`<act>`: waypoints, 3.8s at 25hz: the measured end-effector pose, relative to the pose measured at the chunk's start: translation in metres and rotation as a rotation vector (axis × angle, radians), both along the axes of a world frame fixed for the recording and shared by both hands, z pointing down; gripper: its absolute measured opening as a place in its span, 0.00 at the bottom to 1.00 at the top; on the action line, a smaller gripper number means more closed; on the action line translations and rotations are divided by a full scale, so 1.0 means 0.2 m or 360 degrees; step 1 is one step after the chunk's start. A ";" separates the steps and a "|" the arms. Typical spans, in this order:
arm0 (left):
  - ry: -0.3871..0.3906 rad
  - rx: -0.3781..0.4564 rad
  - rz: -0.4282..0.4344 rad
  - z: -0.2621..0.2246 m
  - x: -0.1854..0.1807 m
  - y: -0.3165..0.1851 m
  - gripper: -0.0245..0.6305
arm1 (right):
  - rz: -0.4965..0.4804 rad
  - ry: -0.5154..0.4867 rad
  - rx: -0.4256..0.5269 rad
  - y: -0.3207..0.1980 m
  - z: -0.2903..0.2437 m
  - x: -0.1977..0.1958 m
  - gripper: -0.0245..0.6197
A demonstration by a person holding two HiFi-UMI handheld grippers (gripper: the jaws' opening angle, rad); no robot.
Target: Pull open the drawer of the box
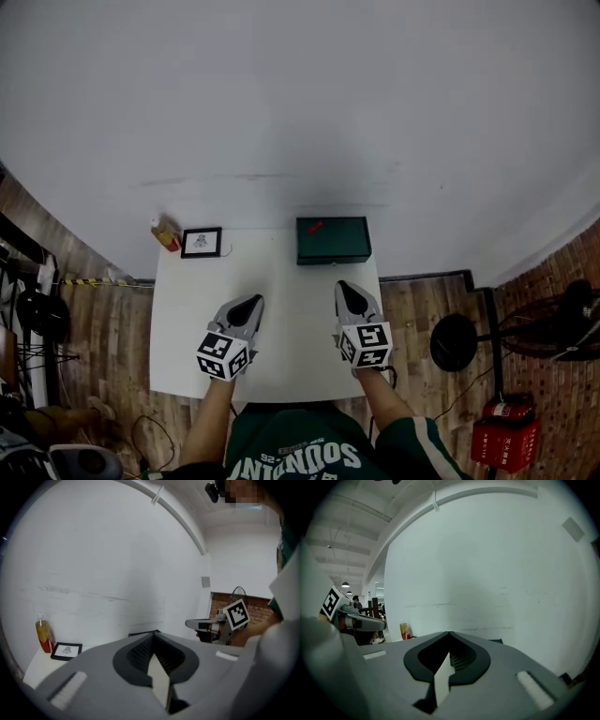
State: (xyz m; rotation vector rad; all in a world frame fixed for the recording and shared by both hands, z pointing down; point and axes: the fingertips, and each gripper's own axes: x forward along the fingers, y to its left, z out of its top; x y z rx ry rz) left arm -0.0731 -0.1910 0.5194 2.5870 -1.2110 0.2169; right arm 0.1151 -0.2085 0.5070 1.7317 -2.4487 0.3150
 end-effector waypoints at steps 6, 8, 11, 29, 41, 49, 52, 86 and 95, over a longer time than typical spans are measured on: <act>-0.0009 -0.0097 0.0055 0.13 0.06 -0.13 0.12 | 0.0022 0.0023 -0.0103 -0.11 0.16 0.03 0.04; -0.0015 -0.0127 0.0074 0.18 0.09 -0.16 0.12 | 0.0030 0.0032 -0.0158 -0.13 0.26 0.05 0.04; -0.0021 -0.0174 0.0088 0.27 0.10 -0.19 0.12 | 0.0031 0.0026 -0.0245 -0.15 0.41 0.07 0.04; -0.0047 -0.0386 0.0068 0.51 0.03 -0.22 0.12 | 0.0146 0.0047 -0.0676 -0.54 1.02 0.20 0.24; -0.0066 -0.0455 0.0041 0.59 -0.07 -0.22 0.12 | 0.0190 0.0107 -0.0778 -0.65 1.19 0.21 0.15; -0.0065 -0.0468 0.0049 0.60 -0.08 -0.18 0.12 | 0.0207 0.0118 -0.0800 -0.57 1.18 0.20 0.15; -0.0060 -0.0475 0.0054 0.61 -0.07 -0.16 0.12 | 0.0215 0.0112 -0.0806 -0.51 1.19 0.20 0.15; -0.0013 -0.0408 0.0046 0.49 -0.02 0.06 0.12 | 0.0142 0.0120 -0.0894 -0.05 1.25 0.18 0.15; -0.0014 -0.0316 0.0017 0.39 -0.03 0.03 0.12 | 0.0139 0.0080 -0.0826 0.08 1.08 0.18 0.04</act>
